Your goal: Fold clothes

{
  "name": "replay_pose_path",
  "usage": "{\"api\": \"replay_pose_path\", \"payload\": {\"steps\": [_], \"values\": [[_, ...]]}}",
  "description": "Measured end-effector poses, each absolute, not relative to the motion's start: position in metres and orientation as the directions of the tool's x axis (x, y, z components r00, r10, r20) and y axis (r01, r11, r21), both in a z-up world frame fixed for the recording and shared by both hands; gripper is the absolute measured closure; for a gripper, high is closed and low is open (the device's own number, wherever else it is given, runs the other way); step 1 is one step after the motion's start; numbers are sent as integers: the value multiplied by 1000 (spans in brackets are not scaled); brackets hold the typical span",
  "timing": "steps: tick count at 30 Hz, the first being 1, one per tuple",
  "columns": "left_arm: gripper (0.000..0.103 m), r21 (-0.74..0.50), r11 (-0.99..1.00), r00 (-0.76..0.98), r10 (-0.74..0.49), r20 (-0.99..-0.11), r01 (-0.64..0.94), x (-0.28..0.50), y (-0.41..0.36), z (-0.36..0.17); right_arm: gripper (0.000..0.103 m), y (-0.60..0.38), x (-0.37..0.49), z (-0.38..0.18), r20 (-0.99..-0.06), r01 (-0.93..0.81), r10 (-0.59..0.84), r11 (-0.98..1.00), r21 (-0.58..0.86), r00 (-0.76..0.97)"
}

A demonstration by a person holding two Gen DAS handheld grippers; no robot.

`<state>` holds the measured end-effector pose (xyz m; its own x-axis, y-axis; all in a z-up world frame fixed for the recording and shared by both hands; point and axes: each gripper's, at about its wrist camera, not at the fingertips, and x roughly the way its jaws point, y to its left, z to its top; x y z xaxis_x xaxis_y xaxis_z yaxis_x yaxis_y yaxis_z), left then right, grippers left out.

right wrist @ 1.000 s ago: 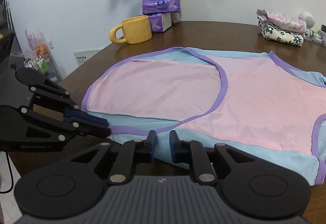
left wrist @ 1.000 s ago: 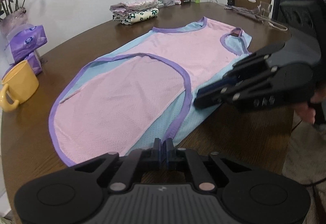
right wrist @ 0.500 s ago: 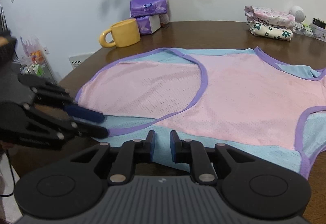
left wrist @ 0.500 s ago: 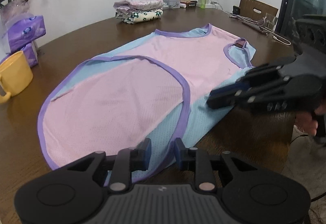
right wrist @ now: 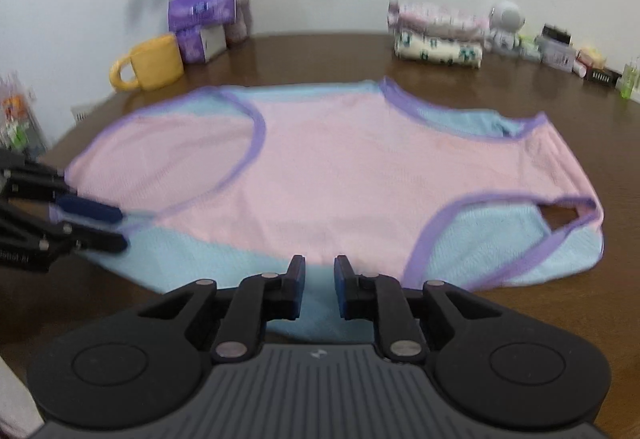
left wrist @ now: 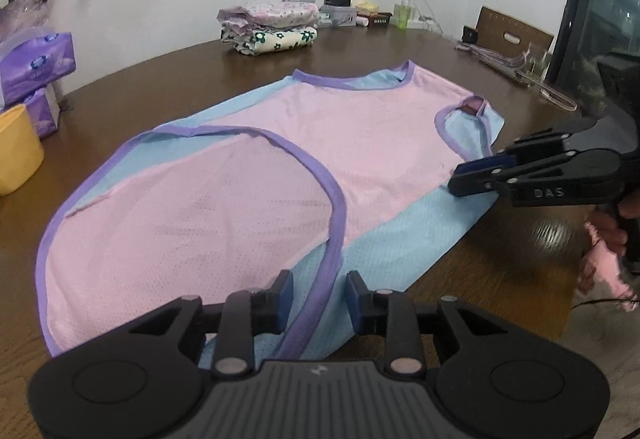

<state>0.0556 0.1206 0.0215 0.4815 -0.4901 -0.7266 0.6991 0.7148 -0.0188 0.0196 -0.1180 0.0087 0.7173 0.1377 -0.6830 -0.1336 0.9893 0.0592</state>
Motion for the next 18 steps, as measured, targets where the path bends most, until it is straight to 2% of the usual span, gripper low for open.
{"api": "replay_pose_path", "payload": {"steps": [5,10,12,14,18], "values": [[78,17,717,491,-460,-740,697,43,118,23,87,-112,7,9,-690,-175,125,985,-2,713],[77,-7,743,501,-458,-734,669,37,124,25,86,-127,-1,15,-699,-187,174,981,59,694],[77,-32,759,511,-469,-720,651,36,128,29,82,-137,-5,23,-679,-178,174,982,64,713],[76,-31,767,530,-472,-705,641,35,131,35,70,-147,-9,28,-667,-162,137,987,25,732],[76,-42,780,532,-464,-709,624,37,134,38,67,-166,-8,29,-682,-161,127,987,13,720]]}}
